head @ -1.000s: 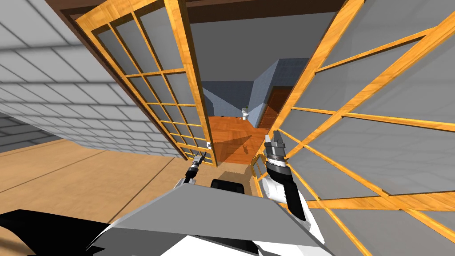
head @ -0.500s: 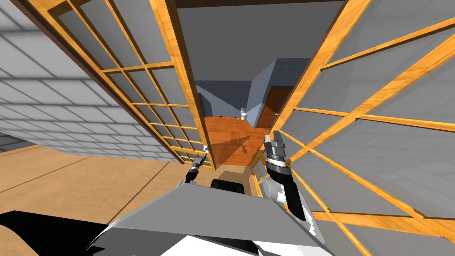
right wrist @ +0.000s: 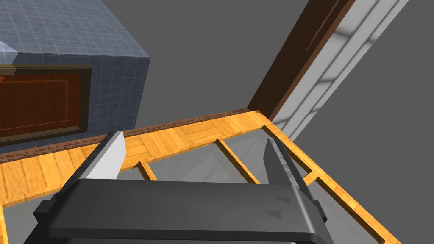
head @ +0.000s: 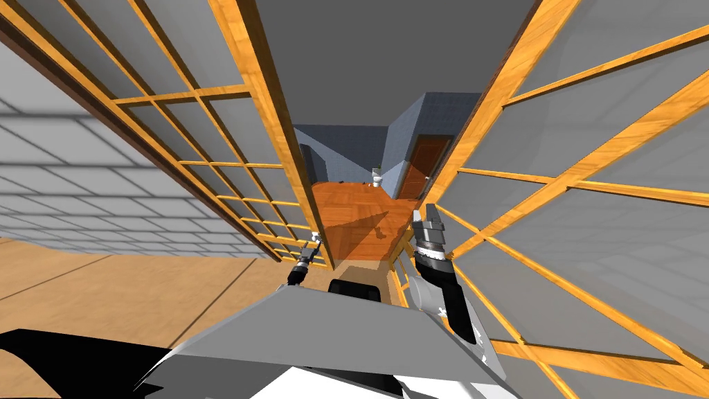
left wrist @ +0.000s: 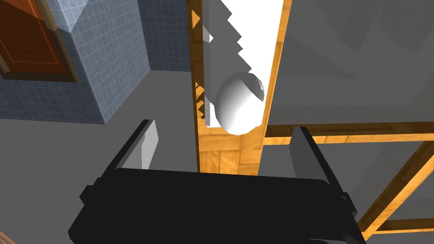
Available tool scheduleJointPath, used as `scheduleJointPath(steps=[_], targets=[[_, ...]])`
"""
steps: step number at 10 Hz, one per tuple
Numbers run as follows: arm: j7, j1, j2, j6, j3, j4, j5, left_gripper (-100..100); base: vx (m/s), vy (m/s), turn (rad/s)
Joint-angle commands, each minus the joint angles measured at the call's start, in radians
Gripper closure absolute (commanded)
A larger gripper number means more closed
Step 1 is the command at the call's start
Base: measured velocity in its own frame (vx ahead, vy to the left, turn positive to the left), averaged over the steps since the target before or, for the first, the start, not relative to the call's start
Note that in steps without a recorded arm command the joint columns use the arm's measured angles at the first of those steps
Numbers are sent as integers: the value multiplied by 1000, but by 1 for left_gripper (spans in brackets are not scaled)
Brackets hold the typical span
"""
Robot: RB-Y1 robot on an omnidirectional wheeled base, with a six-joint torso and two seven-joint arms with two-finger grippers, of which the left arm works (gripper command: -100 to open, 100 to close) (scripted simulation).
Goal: Pull the door open
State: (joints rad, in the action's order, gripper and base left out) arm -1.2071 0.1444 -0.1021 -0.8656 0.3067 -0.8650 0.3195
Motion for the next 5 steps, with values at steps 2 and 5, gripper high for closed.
scheduleJointPath(steps=[2, 5], targets=[[15, 10, -25, -11, 24, 11, -18, -100, 173, 2, -152], [11, 10, -17, -8, 18, 6, -13, 100, 13, 3, 2]])
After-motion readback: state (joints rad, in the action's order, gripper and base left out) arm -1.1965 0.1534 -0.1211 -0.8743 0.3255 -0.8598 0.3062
